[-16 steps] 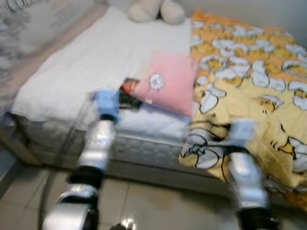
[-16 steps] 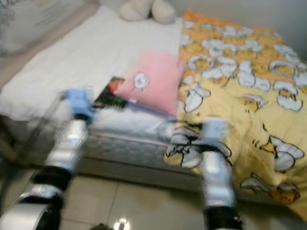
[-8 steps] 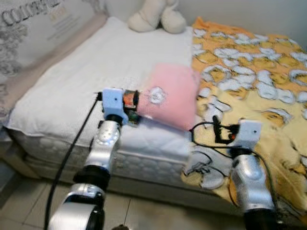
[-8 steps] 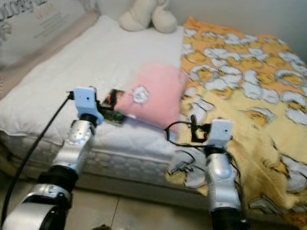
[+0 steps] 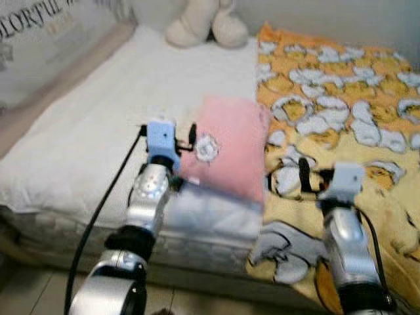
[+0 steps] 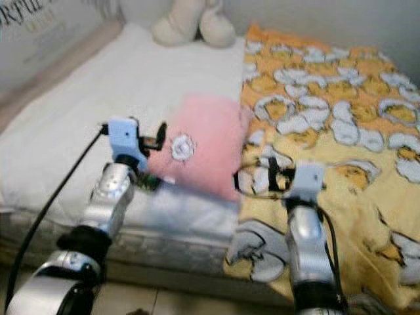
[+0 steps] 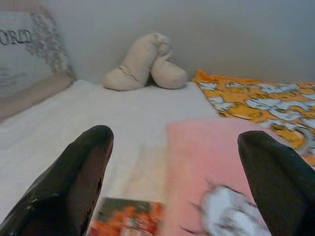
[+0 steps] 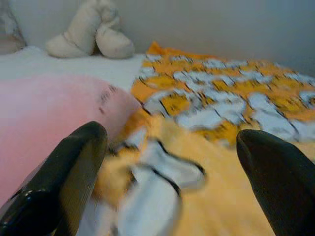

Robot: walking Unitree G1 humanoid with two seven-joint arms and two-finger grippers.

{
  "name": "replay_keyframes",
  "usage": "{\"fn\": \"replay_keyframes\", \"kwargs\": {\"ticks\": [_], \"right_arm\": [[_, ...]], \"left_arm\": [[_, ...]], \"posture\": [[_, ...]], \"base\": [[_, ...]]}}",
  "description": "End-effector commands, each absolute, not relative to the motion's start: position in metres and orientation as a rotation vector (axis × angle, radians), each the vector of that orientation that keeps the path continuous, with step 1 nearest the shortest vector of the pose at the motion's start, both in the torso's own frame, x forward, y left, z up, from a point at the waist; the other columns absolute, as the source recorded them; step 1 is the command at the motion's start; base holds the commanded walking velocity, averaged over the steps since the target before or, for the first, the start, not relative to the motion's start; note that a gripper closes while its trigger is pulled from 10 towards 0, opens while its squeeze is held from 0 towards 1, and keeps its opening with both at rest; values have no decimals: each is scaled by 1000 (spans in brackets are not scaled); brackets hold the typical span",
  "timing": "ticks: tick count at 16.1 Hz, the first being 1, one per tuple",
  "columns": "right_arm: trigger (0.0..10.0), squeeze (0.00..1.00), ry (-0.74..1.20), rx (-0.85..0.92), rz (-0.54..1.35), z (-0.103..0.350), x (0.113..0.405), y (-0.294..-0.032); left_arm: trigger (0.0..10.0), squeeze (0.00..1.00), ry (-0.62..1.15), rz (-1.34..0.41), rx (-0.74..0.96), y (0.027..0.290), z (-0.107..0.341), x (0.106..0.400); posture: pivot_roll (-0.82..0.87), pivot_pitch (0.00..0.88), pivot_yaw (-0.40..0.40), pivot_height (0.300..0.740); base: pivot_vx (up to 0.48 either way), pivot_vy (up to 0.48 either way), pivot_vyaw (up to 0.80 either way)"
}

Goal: Clean up the room

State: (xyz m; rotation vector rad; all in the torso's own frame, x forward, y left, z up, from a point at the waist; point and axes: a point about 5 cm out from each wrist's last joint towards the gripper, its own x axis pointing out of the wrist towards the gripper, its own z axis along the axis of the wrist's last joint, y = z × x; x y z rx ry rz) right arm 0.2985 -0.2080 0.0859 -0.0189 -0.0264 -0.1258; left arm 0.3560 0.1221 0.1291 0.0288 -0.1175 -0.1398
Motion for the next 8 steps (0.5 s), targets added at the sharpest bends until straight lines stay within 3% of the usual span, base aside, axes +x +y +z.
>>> {"fn": "replay_keyframes", "kwargs": {"ticks": [1,6,8], "right_arm": [[10000,0,-43,6,-153,93,307,-210],[10000,0,37,204,-217,101,337,-232],[10000,0,154,339,-194,86,340,-228]], "left_arm": [[10000,0,-117,-140,52,128,137,364],[10000,0,11,-206,65,115,153,391],[10000,0,174,-194,50,115,144,396]], "posture": [[25,0,-16,740],[12,0,3,740],[-3,0,11,740]], "base": [[469,0,0],[473,0,0],[0,0,0]]}}
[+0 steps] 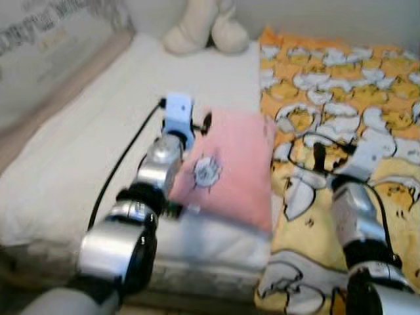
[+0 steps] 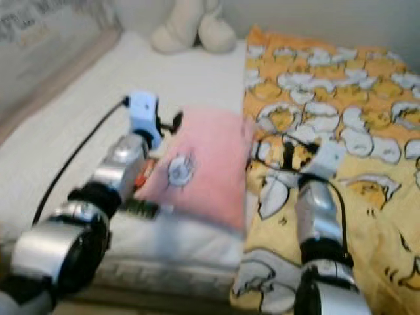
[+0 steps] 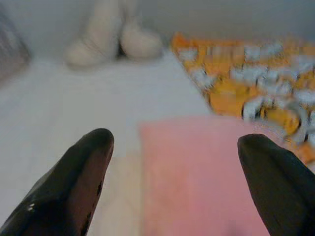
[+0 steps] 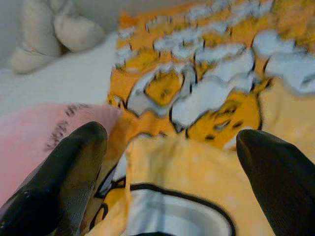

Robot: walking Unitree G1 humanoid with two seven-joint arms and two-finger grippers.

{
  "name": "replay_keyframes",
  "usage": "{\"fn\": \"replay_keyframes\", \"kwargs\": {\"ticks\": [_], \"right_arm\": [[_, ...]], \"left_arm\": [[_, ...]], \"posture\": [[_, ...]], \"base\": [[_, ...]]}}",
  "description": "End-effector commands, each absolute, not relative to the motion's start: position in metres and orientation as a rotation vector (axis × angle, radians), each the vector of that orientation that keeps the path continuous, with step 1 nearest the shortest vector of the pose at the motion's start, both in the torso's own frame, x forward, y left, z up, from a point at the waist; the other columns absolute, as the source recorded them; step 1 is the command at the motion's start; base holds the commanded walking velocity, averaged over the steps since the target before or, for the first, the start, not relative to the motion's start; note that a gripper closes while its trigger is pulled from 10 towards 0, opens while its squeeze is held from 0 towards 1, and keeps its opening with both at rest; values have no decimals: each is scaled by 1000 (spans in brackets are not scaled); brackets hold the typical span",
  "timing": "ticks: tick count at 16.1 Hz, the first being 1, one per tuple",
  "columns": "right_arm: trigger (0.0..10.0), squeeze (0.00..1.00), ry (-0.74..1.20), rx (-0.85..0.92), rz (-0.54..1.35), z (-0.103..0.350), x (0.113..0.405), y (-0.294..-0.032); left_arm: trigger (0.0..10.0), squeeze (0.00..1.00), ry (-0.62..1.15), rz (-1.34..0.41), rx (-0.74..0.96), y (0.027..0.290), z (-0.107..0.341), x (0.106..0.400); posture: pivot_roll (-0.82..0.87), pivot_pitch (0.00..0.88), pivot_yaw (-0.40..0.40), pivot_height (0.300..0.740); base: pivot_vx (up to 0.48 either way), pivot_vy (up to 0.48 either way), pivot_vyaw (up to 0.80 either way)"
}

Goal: Clean up the room

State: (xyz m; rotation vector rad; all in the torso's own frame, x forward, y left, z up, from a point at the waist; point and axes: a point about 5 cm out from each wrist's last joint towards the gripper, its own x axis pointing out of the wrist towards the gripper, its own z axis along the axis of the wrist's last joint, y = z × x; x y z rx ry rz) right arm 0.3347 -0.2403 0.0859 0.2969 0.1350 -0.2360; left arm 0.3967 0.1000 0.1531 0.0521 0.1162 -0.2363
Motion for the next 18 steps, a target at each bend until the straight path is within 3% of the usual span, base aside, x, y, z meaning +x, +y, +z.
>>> {"fn": "replay_keyframes", "kwargs": {"ticks": [1,2,5,9,12,15,16,18], "right_arm": [[10000,0,184,379,-170,82,341,-222],[10000,0,192,390,-161,80,342,-220],[10000,0,166,401,-157,78,338,-216],[10000,0,181,435,-151,75,339,-209],[10000,0,315,360,-99,67,340,-200],[10000,0,327,348,-110,73,351,-197],[10000,0,343,348,-90,74,355,-189],[10000,0,370,388,-25,75,361,-165]], "left_arm": [[10000,0,267,-246,-7,111,136,395],[10000,0,286,-250,-23,111,135,394],[10000,0,360,-269,-169,103,130,393],[10000,0,308,-308,-191,94,149,400],[10000,0,392,-312,-150,86,136,394],[10000,0,408,-311,-105,65,135,391],[10000,0,415,-293,-44,65,131,390],[10000,0,445,-282,-77,64,124,386]], "posture": [[-20,3,22,740],[-20,3,22,740],[-63,141,48,740],[-75,192,42,740],[-52,190,34,740],[-60,192,26,740],[-64,196,28,740],[-60,199,27,740]], "base": [[0,0,0],[0,0,0],[0,0,0],[0,0,0],[0,0,0],[0,0,0],[0,0,0],[0,0,0]]}}
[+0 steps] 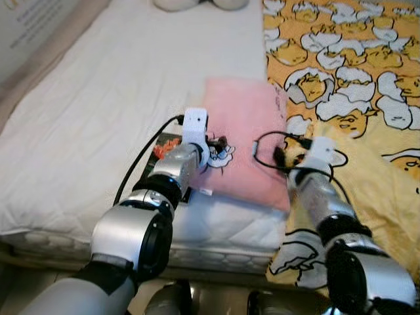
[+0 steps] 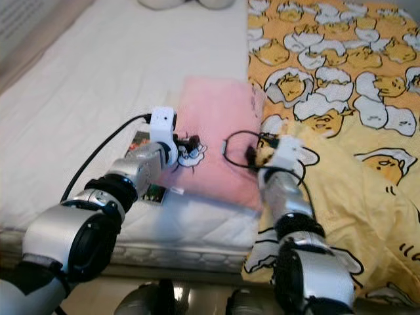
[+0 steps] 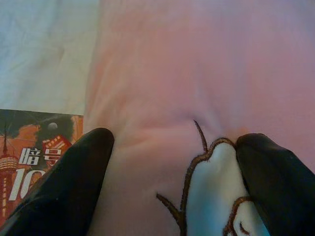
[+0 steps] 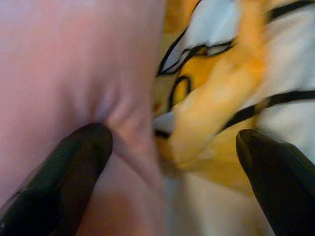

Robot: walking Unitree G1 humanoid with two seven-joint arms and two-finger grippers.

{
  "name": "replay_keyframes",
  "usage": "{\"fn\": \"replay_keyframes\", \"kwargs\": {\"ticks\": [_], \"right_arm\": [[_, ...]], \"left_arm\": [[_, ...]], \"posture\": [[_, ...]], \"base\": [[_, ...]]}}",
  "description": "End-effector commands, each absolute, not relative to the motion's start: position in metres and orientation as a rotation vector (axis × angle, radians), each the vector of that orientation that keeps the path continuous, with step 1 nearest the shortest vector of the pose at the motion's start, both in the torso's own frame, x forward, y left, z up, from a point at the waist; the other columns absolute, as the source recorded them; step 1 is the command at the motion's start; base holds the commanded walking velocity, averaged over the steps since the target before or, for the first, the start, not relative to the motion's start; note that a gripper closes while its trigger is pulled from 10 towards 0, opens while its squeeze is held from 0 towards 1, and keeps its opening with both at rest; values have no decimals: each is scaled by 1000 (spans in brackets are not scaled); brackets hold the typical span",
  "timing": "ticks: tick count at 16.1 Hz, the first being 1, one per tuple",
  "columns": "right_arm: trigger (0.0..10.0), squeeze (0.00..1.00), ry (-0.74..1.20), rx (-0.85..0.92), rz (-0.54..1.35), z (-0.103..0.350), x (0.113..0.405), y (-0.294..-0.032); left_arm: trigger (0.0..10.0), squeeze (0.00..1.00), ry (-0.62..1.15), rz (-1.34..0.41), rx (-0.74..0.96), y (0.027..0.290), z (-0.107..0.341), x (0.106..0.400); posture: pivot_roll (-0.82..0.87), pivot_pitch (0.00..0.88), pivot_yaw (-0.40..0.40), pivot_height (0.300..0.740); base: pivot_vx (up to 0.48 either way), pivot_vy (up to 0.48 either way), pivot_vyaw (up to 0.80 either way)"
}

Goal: Clean up the room

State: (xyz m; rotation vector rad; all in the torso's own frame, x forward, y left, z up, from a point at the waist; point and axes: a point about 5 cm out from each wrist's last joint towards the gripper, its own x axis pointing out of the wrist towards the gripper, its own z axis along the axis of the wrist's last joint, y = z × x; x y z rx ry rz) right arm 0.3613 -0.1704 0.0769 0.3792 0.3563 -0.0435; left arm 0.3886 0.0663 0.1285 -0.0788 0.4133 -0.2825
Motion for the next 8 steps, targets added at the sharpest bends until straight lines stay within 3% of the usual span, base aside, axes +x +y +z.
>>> {"fn": "replay_keyframes", "kwargs": {"ticks": [1,2,3,4,8], "right_arm": [[10000,0,401,405,4,71,360,-155],[10000,0,425,403,11,66,358,-150],[1059,0,457,445,19,60,354,-144],[0,0,499,495,-1,51,349,-144],[0,0,543,561,7,40,341,-146]], "left_arm": [[10000,0,459,-302,-92,60,121,384],[10000,0,473,-319,-93,56,117,381],[2275,0,494,-340,-117,52,112,378],[0,0,505,-347,-119,52,108,375],[0,0,518,-349,-139,55,100,372]], "posture": [[-60,199,27,740],[-50,200,23,740],[-50,200,23,740],[-44,201,22,740],[-31,209,6,740]], "base": [[0,0,0],[0,0,0],[0,0,0],[0,0,0],[0,0,0]]}}
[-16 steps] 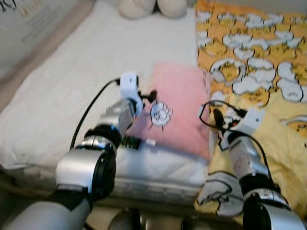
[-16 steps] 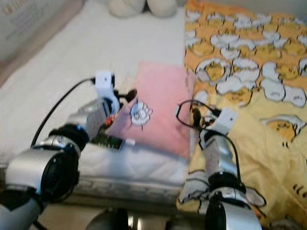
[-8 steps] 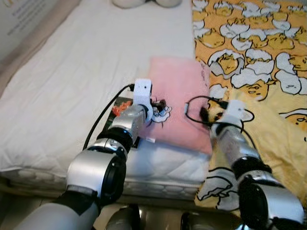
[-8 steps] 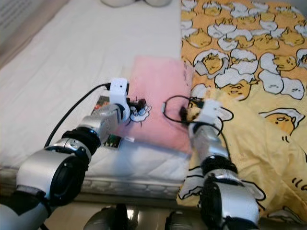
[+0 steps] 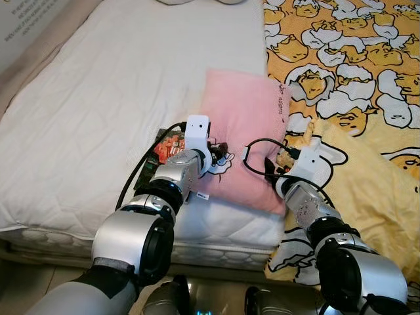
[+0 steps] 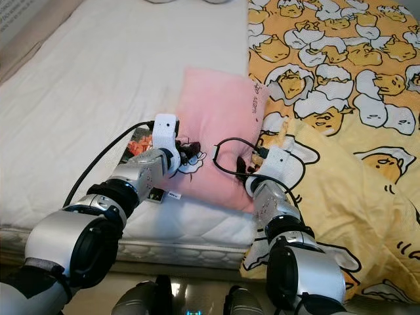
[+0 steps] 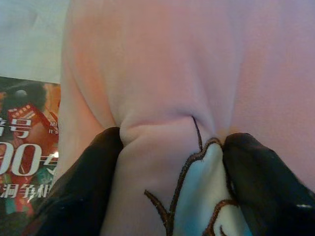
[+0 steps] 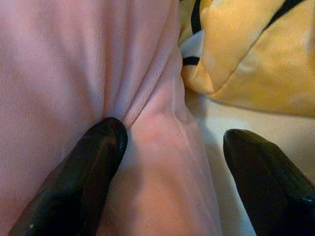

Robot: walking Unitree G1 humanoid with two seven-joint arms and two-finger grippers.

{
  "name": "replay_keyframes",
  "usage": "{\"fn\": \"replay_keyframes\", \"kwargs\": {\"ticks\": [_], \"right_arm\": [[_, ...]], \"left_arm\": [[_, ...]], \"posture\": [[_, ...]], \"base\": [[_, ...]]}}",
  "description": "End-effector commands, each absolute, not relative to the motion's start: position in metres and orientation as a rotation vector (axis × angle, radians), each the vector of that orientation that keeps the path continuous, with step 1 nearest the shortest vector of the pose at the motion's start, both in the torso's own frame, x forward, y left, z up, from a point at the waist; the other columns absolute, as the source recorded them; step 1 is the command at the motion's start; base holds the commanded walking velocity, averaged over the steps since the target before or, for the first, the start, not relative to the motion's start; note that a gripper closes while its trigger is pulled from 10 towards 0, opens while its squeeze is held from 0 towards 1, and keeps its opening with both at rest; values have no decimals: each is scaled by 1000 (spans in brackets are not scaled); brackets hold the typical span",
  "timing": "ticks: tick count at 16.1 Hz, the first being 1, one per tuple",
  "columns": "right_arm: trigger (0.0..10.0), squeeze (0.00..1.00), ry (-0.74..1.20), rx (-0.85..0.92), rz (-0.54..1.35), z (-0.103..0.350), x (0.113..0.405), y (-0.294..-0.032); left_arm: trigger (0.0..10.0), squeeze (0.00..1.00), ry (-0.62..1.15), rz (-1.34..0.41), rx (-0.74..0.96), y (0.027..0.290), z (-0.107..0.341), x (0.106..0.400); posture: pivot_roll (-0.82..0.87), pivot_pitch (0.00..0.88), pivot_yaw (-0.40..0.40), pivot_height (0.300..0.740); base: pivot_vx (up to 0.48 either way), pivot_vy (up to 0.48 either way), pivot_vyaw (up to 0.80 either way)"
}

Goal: Clean up the room

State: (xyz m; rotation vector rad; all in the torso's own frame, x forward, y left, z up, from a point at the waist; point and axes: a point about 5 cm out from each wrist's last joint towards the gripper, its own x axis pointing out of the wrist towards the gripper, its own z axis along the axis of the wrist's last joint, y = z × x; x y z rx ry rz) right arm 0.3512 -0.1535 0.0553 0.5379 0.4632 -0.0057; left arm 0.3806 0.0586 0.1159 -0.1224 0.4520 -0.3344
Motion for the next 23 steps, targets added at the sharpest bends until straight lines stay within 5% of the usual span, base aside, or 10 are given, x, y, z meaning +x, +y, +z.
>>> {"fn": "replay_keyframes", "kwargs": {"ticks": [1,10,14,19,23], "right_arm": [[0,0,548,584,8,39,340,-146],[0,0,512,461,89,51,349,-147],[0,0,491,439,73,60,355,-159],[0,0,473,555,48,66,360,-158],[0,0,174,380,129,147,396,-176]], "left_arm": [[0,0,512,-347,-126,56,100,372],[0,0,487,-378,-83,54,95,368],[0,0,441,-393,-88,50,103,372],[0,0,395,-379,-70,56,116,380],[0,0,149,-415,-75,65,180,404]], "posture": [[-26,203,0,740],[-14,159,-25,740],[-32,63,-49,740],[-4,0,-42,740],[15,0,-10,740]], "base": [[0,0,0],[0,0,0],[0,0,0],[0,0,0],[0,0,0]]}}
